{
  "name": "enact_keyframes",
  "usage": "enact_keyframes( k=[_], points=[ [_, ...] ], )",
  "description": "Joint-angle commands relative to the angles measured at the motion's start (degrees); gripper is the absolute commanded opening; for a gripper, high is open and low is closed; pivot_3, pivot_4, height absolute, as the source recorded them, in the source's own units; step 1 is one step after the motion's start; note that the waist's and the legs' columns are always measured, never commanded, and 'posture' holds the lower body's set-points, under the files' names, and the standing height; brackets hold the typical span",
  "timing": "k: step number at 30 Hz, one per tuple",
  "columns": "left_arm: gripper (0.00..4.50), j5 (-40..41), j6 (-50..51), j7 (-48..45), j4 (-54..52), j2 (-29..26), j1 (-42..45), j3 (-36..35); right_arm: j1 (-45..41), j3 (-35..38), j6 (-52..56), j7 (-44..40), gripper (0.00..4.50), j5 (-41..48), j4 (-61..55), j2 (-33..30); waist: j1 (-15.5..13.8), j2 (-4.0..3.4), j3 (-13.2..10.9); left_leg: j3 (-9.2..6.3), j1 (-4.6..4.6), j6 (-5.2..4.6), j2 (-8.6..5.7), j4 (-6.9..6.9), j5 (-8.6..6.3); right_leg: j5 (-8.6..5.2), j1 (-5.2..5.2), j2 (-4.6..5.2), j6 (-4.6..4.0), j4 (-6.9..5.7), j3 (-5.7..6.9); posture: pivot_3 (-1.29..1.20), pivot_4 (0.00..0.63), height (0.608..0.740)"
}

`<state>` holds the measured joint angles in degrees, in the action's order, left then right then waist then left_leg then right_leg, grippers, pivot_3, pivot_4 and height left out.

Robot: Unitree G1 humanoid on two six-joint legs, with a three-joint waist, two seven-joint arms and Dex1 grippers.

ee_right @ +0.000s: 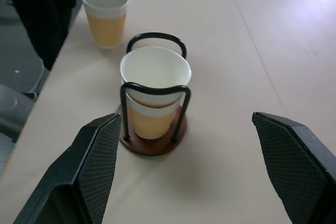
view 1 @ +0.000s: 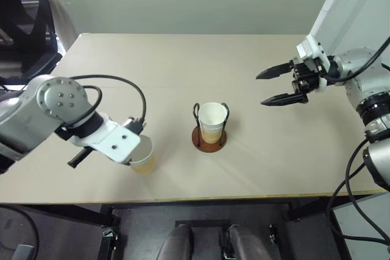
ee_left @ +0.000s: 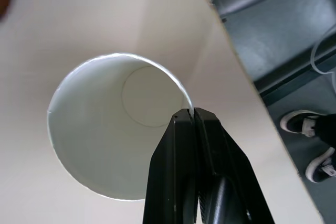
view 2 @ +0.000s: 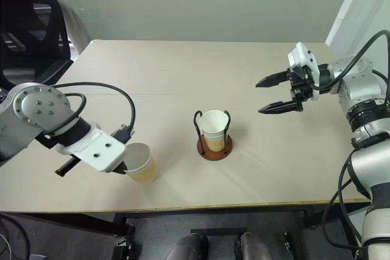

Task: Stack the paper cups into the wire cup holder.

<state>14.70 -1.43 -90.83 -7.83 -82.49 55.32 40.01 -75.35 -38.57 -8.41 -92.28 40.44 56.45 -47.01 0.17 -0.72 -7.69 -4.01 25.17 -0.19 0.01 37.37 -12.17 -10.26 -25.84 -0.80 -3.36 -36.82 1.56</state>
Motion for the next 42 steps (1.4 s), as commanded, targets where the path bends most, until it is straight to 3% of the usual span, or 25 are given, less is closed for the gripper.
enact_keyframes(
  k=[1,7,11,14,23,42],
  points=[
    [0.04,2.00,1.54,-1.67,2.97,2.63,7.03,1.08,-2.29,2.69,-0.85,-0.22,4.05,-0.45,0.27,-0.38,-0.06,0.00,0.00,0.00,-0.01,0.00,0.00,0.00,0.00,0.00,0.01,0.00,0.00,0.00,0.00,0.00,0.150,0.740],
    [0.04,2.05,1.43,-1.67,17.24,13.52,26.98,7.49,-1.54,2.90,-0.69,-0.22,4.05,-0.24,-0.93,-0.89,-0.44,0.00,0.00,-0.01,0.01,0.15,-0.04,-0.02,0.14,0.02,0.06,0.05,0.02,0.02,0.01,0.00,0.150,0.740],
    [0.04,2.21,-0.77,-1.67,24.13,17.57,33.18,10.48,-1.56,3.63,2.76,-0.22,4.05,2.10,-3.46,-1.78,-0.41,0.00,0.00,0.02,-0.07,-0.14,-0.04,-0.24,0.34,0.03,0.07,0.05,0.07,0.14,0.00,0.00,0.150,0.740],
    [0.04,2.62,-2.02,-1.67,27.05,19.27,35.10,11.79,-1.46,4.18,5.25,-0.22,4.05,4.28,-6.23,-3.19,-0.32,0.00,0.00,0.02,-0.11,-0.22,-0.01,-0.38,0.38,0.21,0.06,0.01,0.56,0.14,0.01,0.00,0.150,0.740],
    [0.04,3.27,-4.09,-1.67,30.77,21.55,35.51,13.04,-2.15,6.15,11.67,-0.22,4.05,8.83,-12.58,-6.81,-0.35,0.00,0.00,0.01,-0.03,-0.31,0.03,-0.41,0.19,0.10,0.07,-0.04,0.78,0.32,0.04,0.00,0.150,0.740],
    [0.04,0.94,-9.99,-1.67,45.15,35.62,43.86,12.66,-1.04,0.21,5.08,-0.22,4.05,3.22,-8.34,-12.74,-1.10,0.00,0.00,0.05,0.13,-0.68,-0.02,-0.21,0.10,0.36,0.26,-0.01,1.20,0.79,0.04,0.00,0.150,0.740]
  ],
)
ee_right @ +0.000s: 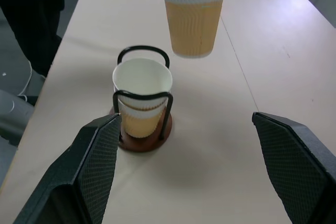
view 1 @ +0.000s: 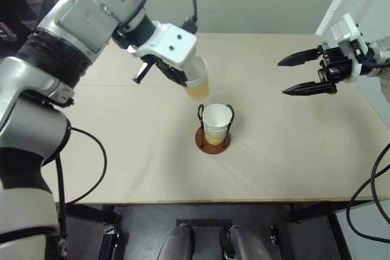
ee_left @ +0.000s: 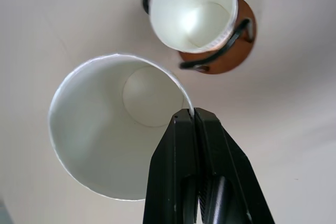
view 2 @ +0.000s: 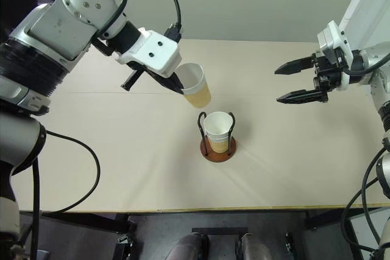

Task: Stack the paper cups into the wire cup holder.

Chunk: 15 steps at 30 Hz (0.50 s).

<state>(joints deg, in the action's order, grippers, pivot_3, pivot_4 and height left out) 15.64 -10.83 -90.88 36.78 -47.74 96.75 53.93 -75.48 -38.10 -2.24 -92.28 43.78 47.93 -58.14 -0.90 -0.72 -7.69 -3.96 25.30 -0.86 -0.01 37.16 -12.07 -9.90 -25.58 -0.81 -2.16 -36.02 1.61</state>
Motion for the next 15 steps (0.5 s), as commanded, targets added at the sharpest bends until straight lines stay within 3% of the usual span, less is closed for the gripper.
enact_keyframes(
  k=[1,15],
  points=[
    [0.04,0.19,-0.52,-1.62,0.46,1.20,2.53,-1.22,-0.92,-0.39,-1.12,-0.22,4.05,-0.07,0.27,-1.67,-0.03,0.00,0.00,0.00,0.02,-0.01,0.00,0.01,-0.01,0.01,0.00,0.00,0.02,0.01,0.00,0.00,0.150,0.740],
    [0.04,6.11,5.35,-1.62,-5.98,1.91,3.17,-0.37,-1.58,-1.32,-2.33,-0.22,4.05,-0.15,1.27,-0.25,-0.12,0.00,0.00,0.05,0.11,-0.11,0.01,0.26,-0.03,0.10,0.02,-0.01,0.17,-0.01,0.00,0.00,0.150,0.740]
  ],
)
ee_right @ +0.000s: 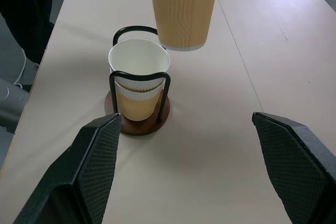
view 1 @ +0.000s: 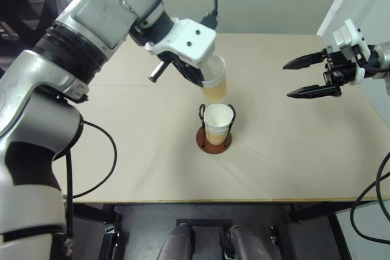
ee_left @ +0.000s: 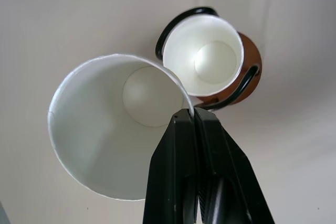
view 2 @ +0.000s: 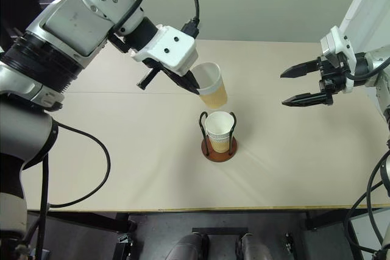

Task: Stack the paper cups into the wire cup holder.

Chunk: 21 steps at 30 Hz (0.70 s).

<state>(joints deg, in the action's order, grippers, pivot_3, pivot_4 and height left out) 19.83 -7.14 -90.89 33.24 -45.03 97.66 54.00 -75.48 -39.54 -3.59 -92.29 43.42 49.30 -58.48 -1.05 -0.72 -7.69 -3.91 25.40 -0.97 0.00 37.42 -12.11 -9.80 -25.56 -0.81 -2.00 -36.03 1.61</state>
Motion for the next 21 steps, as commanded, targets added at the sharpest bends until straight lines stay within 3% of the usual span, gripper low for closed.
enact_keyframes(
  k=[1,21],
  points=[
    [0.04,2.24,2.05,-1.61,-3.02,-0.98,2.19,-0.35,-1.63,0.09,-1.12,-0.21,4.05,0.20,-0.01,0.32,-0.01,0.00,0.00,0.02,0.00,-0.01,-0.01,0.03,-0.01,0.01,0.00,-0.01,0.01,0.00,0.00,0.00,0.150,0.740],
    [0.04,3.13,6.52,-1.61,-10.23,-4.11,-1.40,0.30,-2.91,0.20,-2.24,-0.21,4.05,0.48,0.98,4.28,0.01,-0.02,-0.01,0.00,0.08,-0.22,-0.01,0.67,-0.10,0.14,0.11,0.01,0.13,-0.13,-0.01,0.00,0.150,0.740]
  ],
)
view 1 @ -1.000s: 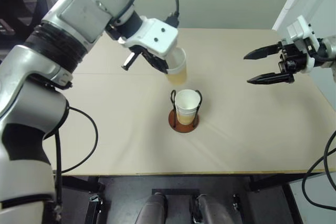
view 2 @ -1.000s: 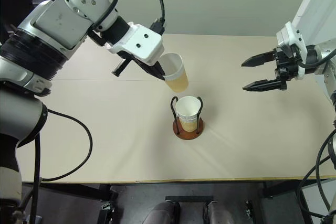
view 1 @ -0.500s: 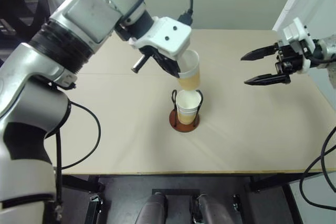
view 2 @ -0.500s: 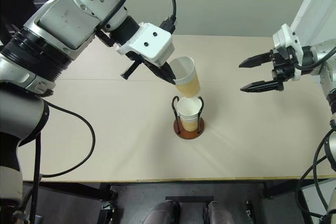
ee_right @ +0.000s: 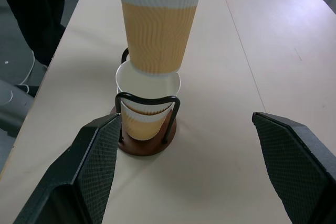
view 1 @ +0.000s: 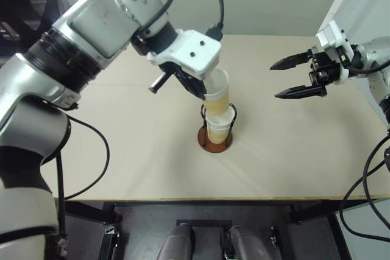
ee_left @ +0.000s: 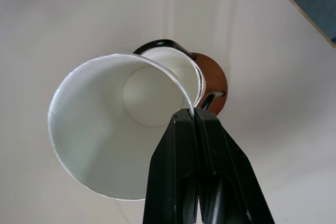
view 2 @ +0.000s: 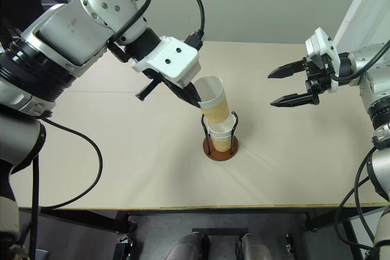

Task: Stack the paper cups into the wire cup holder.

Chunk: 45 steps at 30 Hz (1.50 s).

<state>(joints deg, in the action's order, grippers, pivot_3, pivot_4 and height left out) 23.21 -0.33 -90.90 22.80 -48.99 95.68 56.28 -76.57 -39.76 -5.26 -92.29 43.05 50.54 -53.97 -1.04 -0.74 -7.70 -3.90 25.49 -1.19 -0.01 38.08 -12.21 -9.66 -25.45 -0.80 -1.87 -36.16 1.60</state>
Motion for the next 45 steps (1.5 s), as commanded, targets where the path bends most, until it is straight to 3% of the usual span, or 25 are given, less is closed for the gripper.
enact_keyframes(
  k=[1,34,37,45],
  points=[
    [0.04,-0.36,-0.25,-1.60,0.28,-0.01,0.48,-2.15,-1.85,0.44,-0.60,-0.21,4.05,0.84,-0.23,-0.18,0.01,0.00,0.00,0.00,0.00,0.00,0.01,0.00,0.00,0.00,0.00,0.01,0.00,0.00,0.00,0.00,0.150,0.740],
    [0.04,-5.19,1.65,-1.60,2.60,4.84,-2.70,-8.28,-1.86,1.02,-1.90,-0.21,4.05,-0.08,0.90,-0.05,-0.04,0.00,0.00,0.00,0.01,-0.01,0.01,-0.05,-0.03,0.01,0.00,0.00,0.01,0.05,0.00,0.00,0.150,0.740],
    [0.55,-5.90,1.60,-1.60,2.54,4.73,-2.68,-7.86,-1.90,1.06,-2.09,-0.21,4.05,-0.19,1.04,0.10,-0.06,0.00,0.00,-0.01,0.02,-0.01,0.00,-0.03,-0.03,0.01,0.00,0.01,0.01,0.06,0.00,0.00,0.150,0.740],
    [3.40,-6.77,0.79,-1.60,1.96,4.09,-3.18,-7.82,-1.96,1.09,-2.43,-0.21,4.05,-0.45,1.34,0.22,-0.05,0.00,0.00,0.00,0.01,-0.02,0.00,-0.04,-0.03,0.01,0.00,0.01,0.01,0.06,-0.01,0.00,0.150,0.740]
  ],
)
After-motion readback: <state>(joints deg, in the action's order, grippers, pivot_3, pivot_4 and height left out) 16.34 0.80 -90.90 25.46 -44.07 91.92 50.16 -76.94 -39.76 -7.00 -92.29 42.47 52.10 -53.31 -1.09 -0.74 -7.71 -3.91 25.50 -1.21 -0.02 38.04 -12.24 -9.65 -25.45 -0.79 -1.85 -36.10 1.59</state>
